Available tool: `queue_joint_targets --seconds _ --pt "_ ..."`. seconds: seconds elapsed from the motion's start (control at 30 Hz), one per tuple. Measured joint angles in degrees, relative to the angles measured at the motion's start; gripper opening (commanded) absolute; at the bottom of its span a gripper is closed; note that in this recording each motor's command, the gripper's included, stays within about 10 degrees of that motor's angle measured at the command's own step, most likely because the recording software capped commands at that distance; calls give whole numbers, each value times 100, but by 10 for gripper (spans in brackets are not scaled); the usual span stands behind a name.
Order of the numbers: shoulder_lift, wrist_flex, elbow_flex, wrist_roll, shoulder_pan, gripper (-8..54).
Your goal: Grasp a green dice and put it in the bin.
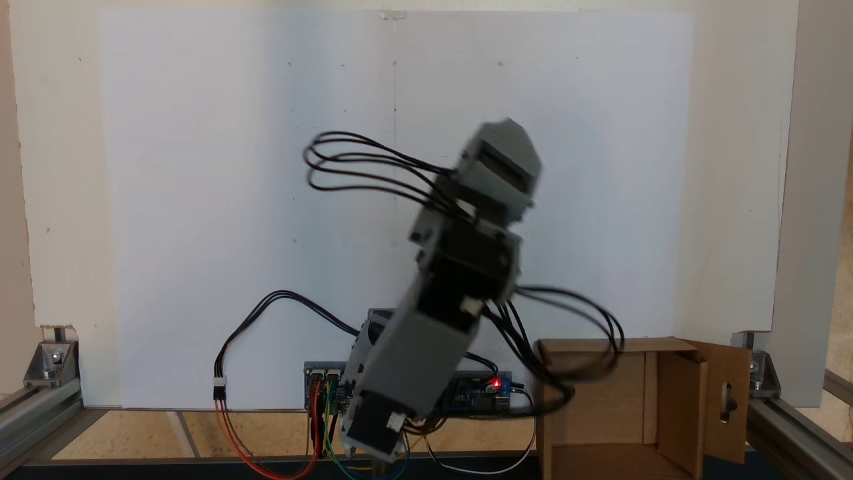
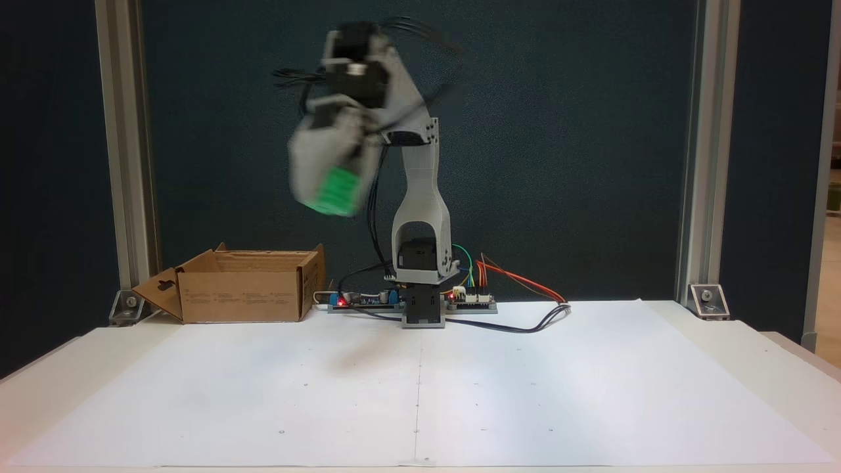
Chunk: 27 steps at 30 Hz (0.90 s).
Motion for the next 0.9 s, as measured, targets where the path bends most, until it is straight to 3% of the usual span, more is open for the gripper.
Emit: queue_joint_targets --seconds 0.4,0.9 --pt "132 26 9 -2294 4711 115" --pt "-1450 0 413 -3621 7365 115"
